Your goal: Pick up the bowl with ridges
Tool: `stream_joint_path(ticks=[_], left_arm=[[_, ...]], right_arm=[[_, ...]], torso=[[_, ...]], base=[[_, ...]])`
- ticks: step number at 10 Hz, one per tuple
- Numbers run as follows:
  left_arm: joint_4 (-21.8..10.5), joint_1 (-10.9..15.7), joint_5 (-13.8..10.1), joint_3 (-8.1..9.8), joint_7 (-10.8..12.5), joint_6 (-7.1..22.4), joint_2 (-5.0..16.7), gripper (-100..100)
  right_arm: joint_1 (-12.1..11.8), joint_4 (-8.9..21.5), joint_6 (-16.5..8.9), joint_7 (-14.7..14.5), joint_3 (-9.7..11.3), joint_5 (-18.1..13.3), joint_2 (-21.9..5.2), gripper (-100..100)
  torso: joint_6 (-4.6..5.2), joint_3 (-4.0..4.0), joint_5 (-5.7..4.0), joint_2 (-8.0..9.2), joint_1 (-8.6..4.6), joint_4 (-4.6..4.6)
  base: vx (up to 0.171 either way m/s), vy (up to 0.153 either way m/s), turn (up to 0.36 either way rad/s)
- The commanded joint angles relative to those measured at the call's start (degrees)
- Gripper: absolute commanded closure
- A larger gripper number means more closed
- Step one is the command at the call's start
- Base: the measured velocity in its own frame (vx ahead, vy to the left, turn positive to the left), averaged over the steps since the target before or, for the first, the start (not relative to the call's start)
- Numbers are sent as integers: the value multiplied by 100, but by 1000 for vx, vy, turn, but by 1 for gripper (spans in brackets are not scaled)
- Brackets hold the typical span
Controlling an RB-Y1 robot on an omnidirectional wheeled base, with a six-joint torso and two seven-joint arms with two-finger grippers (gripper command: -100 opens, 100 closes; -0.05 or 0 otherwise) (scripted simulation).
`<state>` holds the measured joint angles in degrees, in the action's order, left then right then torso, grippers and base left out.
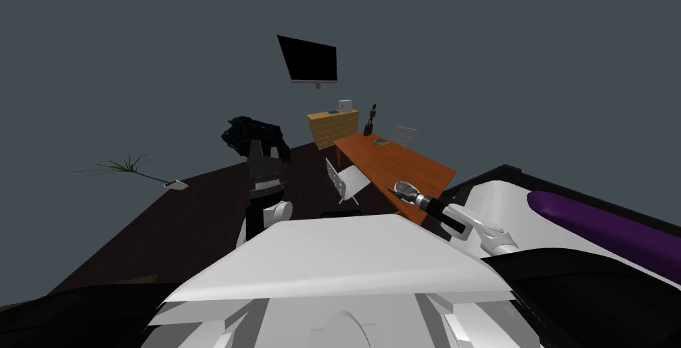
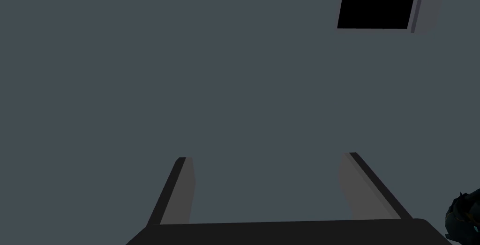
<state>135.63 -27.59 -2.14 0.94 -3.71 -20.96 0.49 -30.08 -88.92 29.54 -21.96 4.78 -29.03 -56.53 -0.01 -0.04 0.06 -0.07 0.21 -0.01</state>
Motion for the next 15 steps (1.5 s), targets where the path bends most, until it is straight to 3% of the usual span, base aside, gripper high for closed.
stream_joint_path(ticks=[1, 2, 3, 6, 7, 9, 10, 12, 14, 15], left_arm=[[0, 0, 0, 0, 0, 0, 0, 0], [0, -1, 0, 1, 0, 0, 0, 0], [0, 0, 0, 0, 0, 0, 0, 0], [0, 0, 0, 0, 0, 0, 0, 0], [0, 0, 0, 0, 0, 0, 0, 0], [0, -1, 0, 0, 0, 0, 0, 0], [0, 0, 0, 0, 0, 0, 0, 0], [0, 0, 0, 1, 0, 0, 0, 0], [0, -1, 0, 1, 0, 0, 0, 0], [0, -1, 0, 1, 0, 0, 0, 0]], right_arm=[[-74, 188, -5, -125, 44, -89, -114, -100], [-98, 352, -29, -236, 139, -208, -310, -100], [-98, 457, -29, -236, 139, -208, -310, -100], [-174, 1223, -113, -568, 452, -542, -809, -100], [-174, 1223, -113, -568, 452, -542, -809, -100], [-228, 1667, -173, -779, 678, -741, -1065, -100], [-228, 1685, -173, -779, 678, -741, -1065, -100], [-283, 2057, -231, -976, 909, -919, -1258, -100], [-283, 2096, -231, -976, 909, -919, -1258, -100], [-310, 2245, -258, -1066, 1024, -999, -1331, -100]], torso=[[0, 0, 0, 0, 0, 0], [5, 1, -1, 3, -5, 0], [1, 1, -2, 3, -6, 0], [2, 0, -1, 1, -3, 0], [2, -1, -1, -2, 2, -1], [5, 2, -1, 4, -2, 1], [2, 0, -1, 1, -1, 0], [4, 2, -3, 4, -10, 1], [6, 0, -2, 1, -8, 0], [6, 4, -5, 8, -15, 2]], base=[[21, 42, 70], [16, 41, 98], [14, 31, 68], [25, 56, 157], [26, 50, 64], [27, 51, 130], [25, 33, 69], [29, 35, 132], [19, 20, 13], [14, 17, 97]])
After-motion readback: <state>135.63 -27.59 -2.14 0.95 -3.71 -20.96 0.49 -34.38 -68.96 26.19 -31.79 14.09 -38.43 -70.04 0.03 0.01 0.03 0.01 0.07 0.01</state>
